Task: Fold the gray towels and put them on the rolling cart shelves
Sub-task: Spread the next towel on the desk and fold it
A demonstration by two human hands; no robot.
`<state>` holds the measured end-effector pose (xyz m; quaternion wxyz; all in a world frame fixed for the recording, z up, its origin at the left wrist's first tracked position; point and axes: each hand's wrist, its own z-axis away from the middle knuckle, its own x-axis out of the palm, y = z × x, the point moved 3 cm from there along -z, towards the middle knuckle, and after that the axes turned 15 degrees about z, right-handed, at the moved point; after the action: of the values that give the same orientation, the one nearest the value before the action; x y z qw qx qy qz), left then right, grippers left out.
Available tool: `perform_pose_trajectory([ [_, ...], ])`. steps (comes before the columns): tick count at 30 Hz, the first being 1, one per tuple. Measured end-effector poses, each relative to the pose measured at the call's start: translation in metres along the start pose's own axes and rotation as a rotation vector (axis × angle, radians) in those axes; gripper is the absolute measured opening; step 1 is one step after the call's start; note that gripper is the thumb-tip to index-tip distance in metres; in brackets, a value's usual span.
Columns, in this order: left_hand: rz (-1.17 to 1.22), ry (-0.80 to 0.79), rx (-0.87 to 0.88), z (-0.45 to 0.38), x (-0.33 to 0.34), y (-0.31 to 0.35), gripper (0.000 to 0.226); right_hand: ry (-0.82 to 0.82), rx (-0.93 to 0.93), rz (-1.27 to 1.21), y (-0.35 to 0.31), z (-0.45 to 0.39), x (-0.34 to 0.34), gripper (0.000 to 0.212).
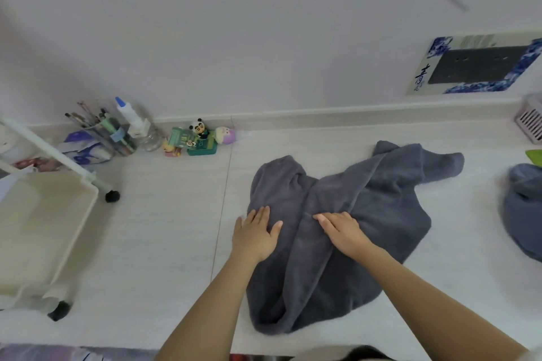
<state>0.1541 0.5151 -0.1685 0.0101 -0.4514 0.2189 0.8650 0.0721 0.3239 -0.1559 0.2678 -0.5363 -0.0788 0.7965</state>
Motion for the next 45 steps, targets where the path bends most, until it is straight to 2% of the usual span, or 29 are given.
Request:
perform_pose_trajectory([
  [6,0.034,0.107,-0.32,0.026,-0.018,-0.065,0.074,0.118,-0.05,0.008,-0.031,-0.012,0.001,0.049],
  [10,0.149,0.181,-0.475,0.039,-0.032,-0.102,0.077,0.359,0.071,0.041,-0.033,-0.003,-0.015,0.049],
  [12,0.169,0.214,-0.436,0.039,-0.034,-0.097,0.075,0.439,0.114,0.063,-0.027,0.0,-0.021,0.047],
  [15,0.204,0.239,-0.243,0.031,-0.029,-0.068,0.069,0.424,0.116,0.137,-0.02,0.002,-0.022,0.046],
  [18,0.247,0.14,0.005,0.025,-0.015,-0.029,0.063,0.363,0.079,0.171,-0.02,0.005,-0.015,0.043],
  [20,0.273,0.016,0.072,0.024,-0.002,-0.014,0.062,0.34,0.058,0.192,-0.019,0.006,-0.011,0.043],
  [22,0.226,-0.073,0.042,0.022,0.008,-0.015,0.063,0.334,0.06,0.206,-0.017,0.007,-0.011,0.043],
  [24,0.159,-0.081,-0.014,0.018,0.009,-0.025,0.065,0.349,0.095,0.203,-0.014,0.008,-0.015,0.043],
  [29,0.215,0.015,-0.245,0.004,-0.018,-0.054,0.074,0.452,0.302,0.196,0.013,0.013,-0.037,0.043],
  [32,0.188,0.073,-0.35,-0.002,-0.031,-0.05,0.077,0.483,0.394,0.21,0.033,0.023,-0.047,0.044],
  [33,0.159,0.102,-0.332,-0.004,-0.032,-0.041,0.076,0.473,0.41,0.228,0.036,0.027,-0.047,0.044],
  [35,0.144,0.128,-0.159,-0.005,-0.028,-0.011,0.07,0.433,0.441,0.25,0.039,0.034,-0.046,0.044],
  [37,0.196,0.035,0.069,-0.006,-0.012,0.022,0.064,0.397,0.447,0.259,0.04,0.04,-0.042,0.045],
  [38,0.217,-0.038,0.125,-0.005,-0.003,0.034,0.062,0.393,0.452,0.257,0.042,0.043,-0.041,0.045],
  [40,0.204,-0.119,0.115,-0.007,0.011,0.045,0.063,0.399,0.457,0.243,0.05,0.05,-0.04,0.045],
  [45,0.084,-0.113,-0.021,-0.017,0.006,0.052,0.073,0.34,0.518,0.257,0.076,0.067,-0.033,0.034],
])
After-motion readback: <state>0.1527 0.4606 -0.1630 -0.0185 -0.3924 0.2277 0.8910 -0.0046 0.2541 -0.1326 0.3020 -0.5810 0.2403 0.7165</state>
